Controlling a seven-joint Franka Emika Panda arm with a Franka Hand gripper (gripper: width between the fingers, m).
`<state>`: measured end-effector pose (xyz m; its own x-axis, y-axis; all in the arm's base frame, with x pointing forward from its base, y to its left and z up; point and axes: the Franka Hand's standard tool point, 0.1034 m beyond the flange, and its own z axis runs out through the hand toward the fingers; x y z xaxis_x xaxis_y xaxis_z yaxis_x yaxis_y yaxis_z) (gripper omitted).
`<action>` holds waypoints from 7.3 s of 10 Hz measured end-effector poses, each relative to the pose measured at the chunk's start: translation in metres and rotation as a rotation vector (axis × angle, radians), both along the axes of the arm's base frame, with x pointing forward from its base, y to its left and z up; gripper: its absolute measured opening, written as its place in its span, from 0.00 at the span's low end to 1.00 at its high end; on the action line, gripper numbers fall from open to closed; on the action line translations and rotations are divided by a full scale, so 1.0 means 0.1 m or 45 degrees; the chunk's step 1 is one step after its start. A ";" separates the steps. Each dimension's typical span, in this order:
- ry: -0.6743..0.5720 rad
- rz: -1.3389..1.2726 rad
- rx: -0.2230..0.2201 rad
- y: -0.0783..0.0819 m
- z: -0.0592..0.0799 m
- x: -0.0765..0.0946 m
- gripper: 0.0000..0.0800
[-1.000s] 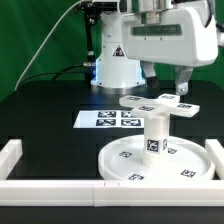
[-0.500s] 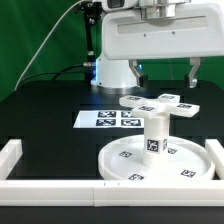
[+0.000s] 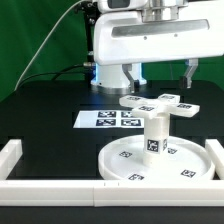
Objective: Assemble round table
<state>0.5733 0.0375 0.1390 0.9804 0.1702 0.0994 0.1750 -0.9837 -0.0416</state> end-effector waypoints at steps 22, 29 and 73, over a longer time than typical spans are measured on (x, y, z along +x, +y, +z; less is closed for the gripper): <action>0.085 -0.128 -0.011 0.04 -0.30 -0.12 0.55; 0.120 -0.820 0.054 0.02 -0.31 -0.11 0.55; 0.111 -0.409 -0.061 0.03 -0.31 -0.11 0.54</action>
Offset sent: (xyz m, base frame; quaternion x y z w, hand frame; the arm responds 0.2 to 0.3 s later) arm 0.0000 0.0000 0.0000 0.0000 0.0000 0.0000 1.0000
